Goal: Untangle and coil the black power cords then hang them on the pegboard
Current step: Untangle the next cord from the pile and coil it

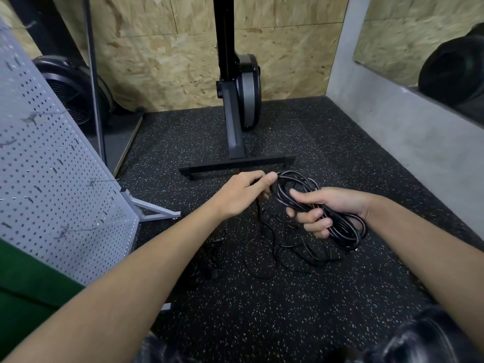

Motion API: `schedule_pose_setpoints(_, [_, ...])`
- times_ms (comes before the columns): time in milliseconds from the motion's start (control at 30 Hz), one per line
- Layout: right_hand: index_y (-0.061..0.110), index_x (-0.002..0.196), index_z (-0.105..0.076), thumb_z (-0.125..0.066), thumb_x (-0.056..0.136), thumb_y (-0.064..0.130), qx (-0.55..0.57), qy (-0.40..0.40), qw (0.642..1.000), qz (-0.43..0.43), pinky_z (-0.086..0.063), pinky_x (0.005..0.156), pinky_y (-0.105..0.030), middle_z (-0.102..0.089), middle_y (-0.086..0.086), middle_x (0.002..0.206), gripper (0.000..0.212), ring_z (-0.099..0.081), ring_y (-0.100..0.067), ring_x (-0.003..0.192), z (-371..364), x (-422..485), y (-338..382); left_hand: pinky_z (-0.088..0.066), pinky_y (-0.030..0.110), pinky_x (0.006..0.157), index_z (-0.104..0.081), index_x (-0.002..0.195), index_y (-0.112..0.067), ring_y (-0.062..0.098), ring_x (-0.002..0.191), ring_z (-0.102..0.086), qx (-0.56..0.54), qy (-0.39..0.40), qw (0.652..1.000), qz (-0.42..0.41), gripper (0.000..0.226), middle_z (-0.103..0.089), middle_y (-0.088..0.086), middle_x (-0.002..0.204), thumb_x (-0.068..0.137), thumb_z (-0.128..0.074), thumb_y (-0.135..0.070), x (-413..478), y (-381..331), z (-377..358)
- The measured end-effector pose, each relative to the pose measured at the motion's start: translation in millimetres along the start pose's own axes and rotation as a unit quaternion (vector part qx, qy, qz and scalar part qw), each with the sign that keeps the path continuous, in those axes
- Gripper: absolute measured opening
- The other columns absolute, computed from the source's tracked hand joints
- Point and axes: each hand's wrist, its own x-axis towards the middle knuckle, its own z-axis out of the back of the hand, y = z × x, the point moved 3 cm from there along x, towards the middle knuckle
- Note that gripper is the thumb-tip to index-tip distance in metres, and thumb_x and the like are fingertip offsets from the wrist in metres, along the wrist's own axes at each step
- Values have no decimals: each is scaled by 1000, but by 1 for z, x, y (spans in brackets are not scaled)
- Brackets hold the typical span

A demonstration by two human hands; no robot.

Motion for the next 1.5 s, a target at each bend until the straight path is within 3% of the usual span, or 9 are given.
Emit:
schedule_pose_setpoints(133, [10, 101, -58, -45, 104, 41, 43, -30, 996, 76, -48, 46, -24, -34, 7, 56, 35, -38, -6, 42, 4, 2, 7, -49, 51, 107, -62, 106, -24, 14, 106, -71, -61, 35, 997, 27, 50, -79, -8, 96, 105, -34, -65, -2, 11, -9])
schedule_pose_setpoints(300, [8, 101, -60, -47, 103, 44, 28, -61, 994, 81, -48, 47, -24, -31, 6, 58, 37, -38, -7, 43, 5, 0, 6, -55, 51, 97, -71, 108, -13, 23, 92, -76, -109, -14, 993, 31, 37, -76, 2, 91, 114, -41, -33, -2, 13, -8])
schedule_pose_setpoints(467, [10, 126, -71, -65, 96, 49, -72, -181, 977, 88, -47, 56, -28, -33, 4, 64, 49, -39, -12, 53, 8, 0, 3, -52, 21, 75, -82, 102, -24, 7, 69, -65, -41, -151, 986, 56, 34, -60, -19, 56, 107, -55, -45, -3, -2, -1])
schedule_pose_setpoints(567, [13, 128, -71, -69, 93, 50, -105, -202, 970, 85, -48, 64, -31, -37, 4, 64, 51, -42, -12, 55, 6, 2, 0, -66, 40, 72, -82, 96, -14, 23, 63, -74, -152, -150, 971, 110, 33, -62, -8, 57, 104, -63, -39, -2, -11, -7])
schedule_pose_setpoints(767, [28, 52, -73, -66, 98, 43, -169, -192, 962, 90, -51, 67, -30, -43, 2, 57, 49, -44, -12, 52, -8, -1, 1, -66, 37, 69, -78, 86, 0, 27, 63, -76, -227, -162, 950, 139, 36, -73, 6, 66, 104, -65, -29, -1, -27, -10])
schedule_pose_setpoints(933, [15, 108, -82, -80, 80, 54, -207, -203, 954, 73, -50, 77, -27, -46, 0, 64, 48, -48, -15, 59, 0, 4, -3, -64, 29, 66, -76, 82, -2, 23, 61, -76, -126, -110, 978, 123, 43, -77, 8, 69, 107, -58, -31, -4, -34, -9])
schedule_pose_setpoints(1233, [14, 82, -70, -84, 78, 46, -166, -245, 947, 126, -51, 61, -33, -58, -6, 70, 35, -53, -18, 57, -1, 10, 2, -44, 24, 52, -71, 75, -3, 13, 43, -55, -27, -91, 994, 57, 50, -62, 0, 52, 108, -49, -34, -4, -37, -11])
schedule_pose_setpoints(1367, [17, 76, -69, -79, 80, 46, -100, -268, 938, 196, -53, 65, -30, -63, -1, 73, 31, -55, -14, 60, 0, 6, 11, -48, 34, 78, -65, 82, -14, 15, 70, -63, -94, -67, 991, 71, 42, -69, -3, 74, 104, -43, -42, -7, -20, -20])
schedule_pose_setpoints(1500, [18, 81, -70, -78, 82, 42, -26, -269, 932, 243, -54, 70, -29, -62, 1, 74, 26, -58, -13, 65, 5, 2, 15, -45, 33, 108, -65, 115, -28, 11, 118, -65, -63, 166, 983, 46, 27, -72, -7, 121, 103, -42, -23, -8, -4, -51])
